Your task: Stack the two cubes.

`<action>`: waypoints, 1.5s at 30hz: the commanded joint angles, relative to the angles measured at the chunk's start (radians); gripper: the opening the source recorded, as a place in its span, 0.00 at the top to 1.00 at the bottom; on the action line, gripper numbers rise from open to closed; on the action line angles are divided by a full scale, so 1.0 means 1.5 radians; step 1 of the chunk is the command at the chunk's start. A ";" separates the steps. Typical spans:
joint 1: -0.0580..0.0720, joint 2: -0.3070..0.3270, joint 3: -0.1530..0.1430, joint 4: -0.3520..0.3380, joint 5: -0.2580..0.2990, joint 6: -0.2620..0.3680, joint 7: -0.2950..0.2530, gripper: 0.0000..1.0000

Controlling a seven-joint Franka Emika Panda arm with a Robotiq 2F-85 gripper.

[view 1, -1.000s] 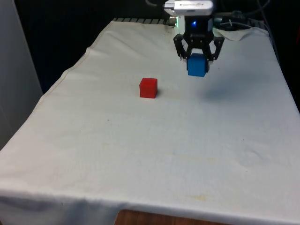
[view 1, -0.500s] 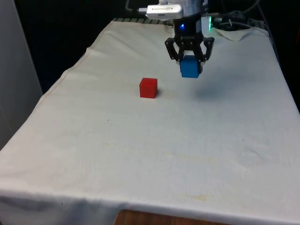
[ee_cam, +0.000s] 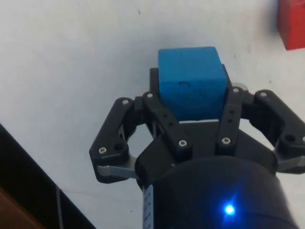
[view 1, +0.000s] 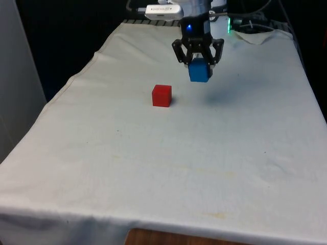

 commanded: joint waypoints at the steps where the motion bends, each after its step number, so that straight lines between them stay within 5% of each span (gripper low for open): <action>1: -0.002 -0.005 0.000 -0.006 0.005 0.005 -0.005 1.00; 24: -0.001 -0.008 -0.015 -0.015 -0.004 0.005 -0.004 1.00; 45: 0.000 0.075 -0.085 0.051 -0.019 0.017 -0.055 1.00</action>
